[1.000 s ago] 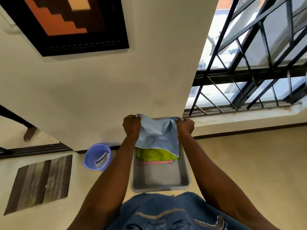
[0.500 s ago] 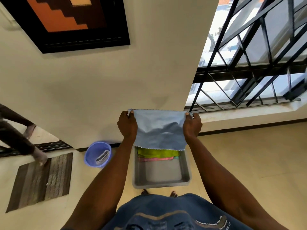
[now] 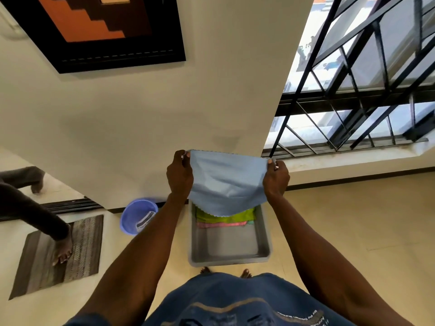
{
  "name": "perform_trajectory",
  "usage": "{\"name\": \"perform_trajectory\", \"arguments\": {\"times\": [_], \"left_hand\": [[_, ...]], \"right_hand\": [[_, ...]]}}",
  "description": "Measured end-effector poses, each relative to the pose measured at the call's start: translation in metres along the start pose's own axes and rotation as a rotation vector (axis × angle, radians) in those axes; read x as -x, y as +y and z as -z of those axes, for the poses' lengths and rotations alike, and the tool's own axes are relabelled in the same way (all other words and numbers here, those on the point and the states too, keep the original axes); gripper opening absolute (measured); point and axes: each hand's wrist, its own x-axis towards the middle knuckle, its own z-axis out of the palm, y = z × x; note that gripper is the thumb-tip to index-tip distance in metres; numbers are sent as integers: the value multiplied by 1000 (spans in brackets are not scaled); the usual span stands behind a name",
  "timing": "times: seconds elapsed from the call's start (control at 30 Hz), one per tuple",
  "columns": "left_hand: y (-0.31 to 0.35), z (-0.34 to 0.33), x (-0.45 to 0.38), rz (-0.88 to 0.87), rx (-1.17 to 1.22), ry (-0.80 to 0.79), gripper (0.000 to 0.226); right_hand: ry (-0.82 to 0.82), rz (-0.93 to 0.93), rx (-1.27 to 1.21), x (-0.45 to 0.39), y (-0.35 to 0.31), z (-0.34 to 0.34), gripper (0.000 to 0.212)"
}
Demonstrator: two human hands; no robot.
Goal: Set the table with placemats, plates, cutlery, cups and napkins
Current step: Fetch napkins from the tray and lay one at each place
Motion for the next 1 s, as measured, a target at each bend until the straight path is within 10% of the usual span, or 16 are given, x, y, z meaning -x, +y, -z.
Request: {"name": "perform_trajectory", "arguments": {"times": [0.43, 0.77, 1.0], "left_hand": [[1, -5, -38, 406, 303, -56, 24], [-34, 7, -26, 686, 697, -723, 56], [-39, 3, -35, 715, 695, -519, 35]], "right_hand": [[-703, -332, -149, -25, -5, 8, 73], [-574, -405, -396, -26, 0, 4, 22], [-612, -304, -349, -36, -8, 19, 31]]}}
